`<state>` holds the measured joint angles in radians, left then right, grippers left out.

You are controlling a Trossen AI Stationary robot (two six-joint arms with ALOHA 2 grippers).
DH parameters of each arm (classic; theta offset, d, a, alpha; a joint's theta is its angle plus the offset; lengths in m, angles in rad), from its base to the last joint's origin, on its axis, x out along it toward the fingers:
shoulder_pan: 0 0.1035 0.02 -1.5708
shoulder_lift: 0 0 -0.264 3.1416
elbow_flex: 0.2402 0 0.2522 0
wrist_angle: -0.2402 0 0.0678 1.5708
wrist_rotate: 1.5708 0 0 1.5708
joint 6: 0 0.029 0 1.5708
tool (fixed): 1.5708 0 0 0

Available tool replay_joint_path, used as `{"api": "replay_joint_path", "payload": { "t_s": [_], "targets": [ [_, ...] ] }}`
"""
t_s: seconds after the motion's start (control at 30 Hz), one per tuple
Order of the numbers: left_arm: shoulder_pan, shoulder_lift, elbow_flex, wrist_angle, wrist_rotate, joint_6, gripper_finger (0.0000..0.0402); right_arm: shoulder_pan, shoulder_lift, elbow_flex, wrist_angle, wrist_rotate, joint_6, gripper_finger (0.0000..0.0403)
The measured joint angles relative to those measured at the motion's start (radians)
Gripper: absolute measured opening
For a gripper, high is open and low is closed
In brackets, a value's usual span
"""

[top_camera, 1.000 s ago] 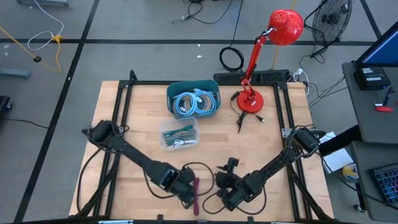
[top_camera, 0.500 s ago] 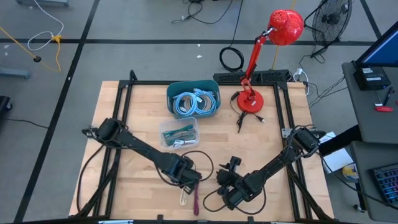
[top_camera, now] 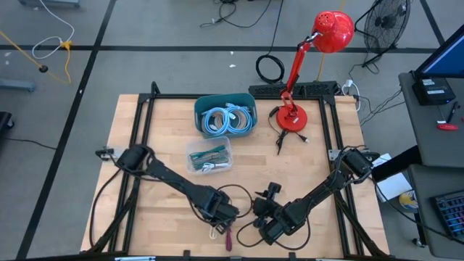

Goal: Pick & Place USB Port
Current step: Put the light brown charger cable into the transparent bin

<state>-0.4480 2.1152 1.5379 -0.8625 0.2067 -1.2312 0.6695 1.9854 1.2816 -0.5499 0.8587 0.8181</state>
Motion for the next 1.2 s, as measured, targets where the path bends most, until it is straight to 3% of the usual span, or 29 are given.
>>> {"api": "replay_joint_path", "payload": {
  "t_s": [0.57,0.67,0.83,1.1,1.2],
  "targets": [
    [0.036,0.022,0.002,0.053,-0.014,0.041,0.0122,0.0,0.0,0.0,0.01,0.002,-0.004,0.0155],
    [0.036,0.023,0.002,0.044,-0.02,0.051,0.0099,0.0,0.0,0.0,0.011,0.003,-0.004,0.0155],
    [0.024,0.023,0.002,0.044,-0.031,0.101,0.0014,0.0,0.0,0.0,0.025,0.003,-0.021,0.0155],
    [-0.038,-0.019,-0.003,-0.039,-0.034,0.183,0.0004,0.0,0.0,0.0,0.027,0.003,-0.022,0.0155],
    [-0.061,-0.098,-0.003,-0.15,-0.113,0.172,0.0003,0.0,0.0,0.0,0.03,0.003,-0.022,0.0155]
  ]
}}
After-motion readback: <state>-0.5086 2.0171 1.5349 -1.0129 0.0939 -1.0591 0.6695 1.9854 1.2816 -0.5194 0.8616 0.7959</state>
